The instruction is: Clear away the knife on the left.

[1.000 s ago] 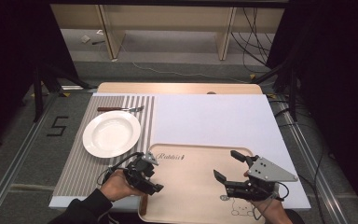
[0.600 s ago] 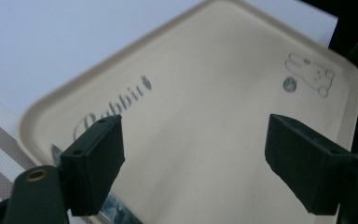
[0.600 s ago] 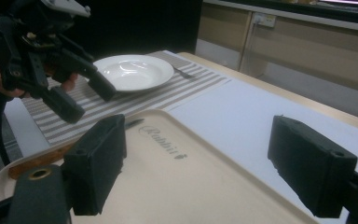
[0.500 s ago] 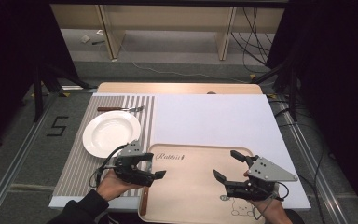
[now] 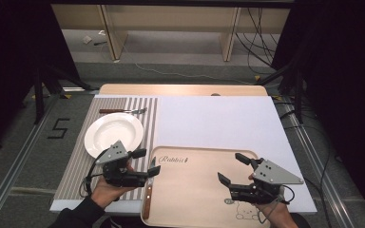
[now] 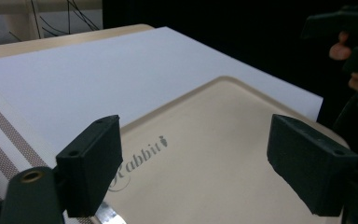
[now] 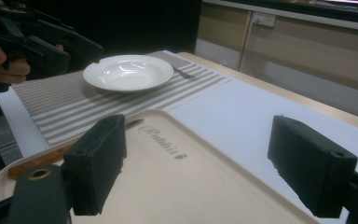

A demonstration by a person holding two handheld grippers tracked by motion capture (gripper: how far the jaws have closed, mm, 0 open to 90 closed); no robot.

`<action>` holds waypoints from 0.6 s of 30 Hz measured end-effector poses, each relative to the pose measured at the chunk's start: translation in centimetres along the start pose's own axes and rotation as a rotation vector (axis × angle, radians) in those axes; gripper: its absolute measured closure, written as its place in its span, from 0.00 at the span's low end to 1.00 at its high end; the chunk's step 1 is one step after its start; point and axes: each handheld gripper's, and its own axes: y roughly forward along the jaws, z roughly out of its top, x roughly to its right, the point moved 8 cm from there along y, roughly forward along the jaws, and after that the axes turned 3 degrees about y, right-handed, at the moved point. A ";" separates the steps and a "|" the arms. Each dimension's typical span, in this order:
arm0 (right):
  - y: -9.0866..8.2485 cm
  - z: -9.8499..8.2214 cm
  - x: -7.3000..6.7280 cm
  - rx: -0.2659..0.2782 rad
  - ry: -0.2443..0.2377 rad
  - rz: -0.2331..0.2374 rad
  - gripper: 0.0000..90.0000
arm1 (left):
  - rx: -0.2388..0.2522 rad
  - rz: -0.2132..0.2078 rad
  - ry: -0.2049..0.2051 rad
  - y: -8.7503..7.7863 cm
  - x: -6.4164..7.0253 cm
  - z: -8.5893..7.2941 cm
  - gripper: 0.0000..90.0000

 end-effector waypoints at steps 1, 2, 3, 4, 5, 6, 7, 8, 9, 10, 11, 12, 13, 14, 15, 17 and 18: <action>0.0 0.0 0.0 0.001 0.002 0.000 0.23 | 0.000 -0.006 -0.002 -0.2 0.1 0.0 0.20; 0.0 0.0 0.0 0.000 0.005 0.001 0.23 | 0.003 -0.001 -0.002 -0.3 0.1 0.0 0.19; 0.0 0.0 0.0 0.000 0.005 0.002 0.23 | 0.001 0.007 0.010 -0.4 0.0 -0.1 0.19; 0.0 0.0 0.0 0.001 0.004 0.003 0.23 | -0.003 0.010 0.010 -0.4 0.0 -0.2 0.19; 0.0 0.0 0.0 0.002 0.004 0.003 0.23 | -0.001 0.012 0.014 -0.4 0.0 -0.3 0.19; 0.0 0.0 -0.1 0.002 0.003 0.004 0.23 | 0.001 0.010 0.015 -0.4 0.0 -0.3 0.19; 0.0 0.0 -0.1 0.002 0.003 0.004 0.23 | 0.002 0.007 0.019 -0.3 0.1 -0.3 0.19; 0.0 0.0 -0.1 0.002 0.003 0.004 0.23 | -0.001 0.007 0.028 -0.3 0.1 -0.3 0.19; 0.0 0.0 0.0 0.002 0.004 0.004 0.23 | -0.006 0.007 0.036 -0.2 0.2 -0.4 0.19; 0.0 0.0 0.0 0.002 0.007 0.005 0.23 | -0.014 0.009 0.044 -0.1 0.2 -0.6 0.19; 0.0 0.0 0.0 0.002 0.008 0.006 0.23 | -0.022 0.010 0.039 0.0 0.2 -0.7 0.19; 0.0 0.0 0.0 0.002 0.008 0.007 0.23 | -0.026 0.007 0.039 0.1 0.2 -0.8 0.19; 0.0 0.0 0.0 0.003 0.008 0.007 0.23 | -0.027 0.005 0.035 0.2 0.2 -0.8 0.19; 0.0 0.0 0.0 0.002 0.008 0.008 0.23 | -0.027 0.006 0.036 0.2 0.2 -0.8 0.19; 0.0 0.0 -0.1 0.002 0.009 0.008 0.23 | -0.027 0.004 0.035 0.2 0.3 -0.8 0.19; 0.0 0.1 -0.1 0.004 0.011 0.010 0.23 | -0.024 -0.005 0.030 0.2 0.4 -0.8 0.19; 0.0 0.1 -0.1 0.005 0.011 0.009 0.23 | -0.025 -0.006 0.029 0.2 0.4 -0.8 0.19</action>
